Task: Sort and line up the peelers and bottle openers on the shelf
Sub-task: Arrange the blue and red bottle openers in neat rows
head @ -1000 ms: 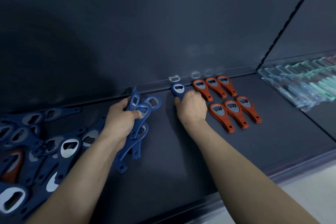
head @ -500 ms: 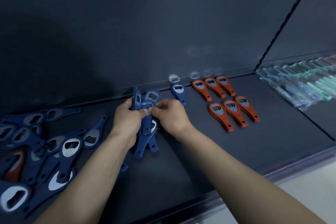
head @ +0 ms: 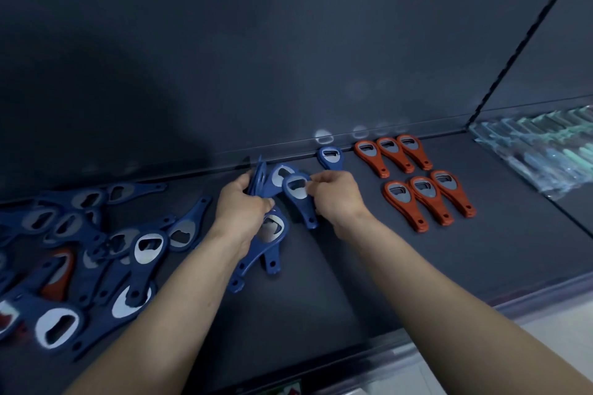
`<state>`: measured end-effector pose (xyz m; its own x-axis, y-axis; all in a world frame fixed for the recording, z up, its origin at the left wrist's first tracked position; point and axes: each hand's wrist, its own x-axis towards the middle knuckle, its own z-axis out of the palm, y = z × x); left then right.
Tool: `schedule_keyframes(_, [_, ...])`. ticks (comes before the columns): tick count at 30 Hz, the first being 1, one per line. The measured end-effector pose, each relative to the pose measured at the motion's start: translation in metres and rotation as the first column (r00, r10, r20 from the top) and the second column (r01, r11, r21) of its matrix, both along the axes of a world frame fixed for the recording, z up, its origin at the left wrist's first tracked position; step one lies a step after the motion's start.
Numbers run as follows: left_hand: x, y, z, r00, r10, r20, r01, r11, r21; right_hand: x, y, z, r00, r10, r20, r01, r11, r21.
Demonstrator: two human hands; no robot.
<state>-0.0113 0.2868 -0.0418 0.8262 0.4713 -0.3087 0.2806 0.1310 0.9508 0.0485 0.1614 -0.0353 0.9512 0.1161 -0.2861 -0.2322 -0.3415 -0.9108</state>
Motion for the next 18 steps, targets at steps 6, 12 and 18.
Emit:
schedule_keyframes(6, [-0.002, 0.007, -0.001, 0.999, 0.009, -0.033, -0.008, 0.999, 0.041, 0.005, -0.014, 0.001, 0.995, 0.003, 0.099, 0.017, 0.978, -0.207])
schedule_keyframes(12, [-0.005, 0.013, -0.003, 0.999, 0.008, -0.049, -0.008, 1.0, 0.008, 0.002, -0.015, 0.005, 0.983, 0.023, 0.183, 0.046, 0.931, -0.362])
schedule_keyframes(18, [-0.008, 0.016, -0.005, 0.998, 0.025, -0.051, -0.025, 1.0, 0.018, -0.008, -0.008, 0.0, 0.965, 0.098, 0.244, 0.026, 0.888, -0.459])
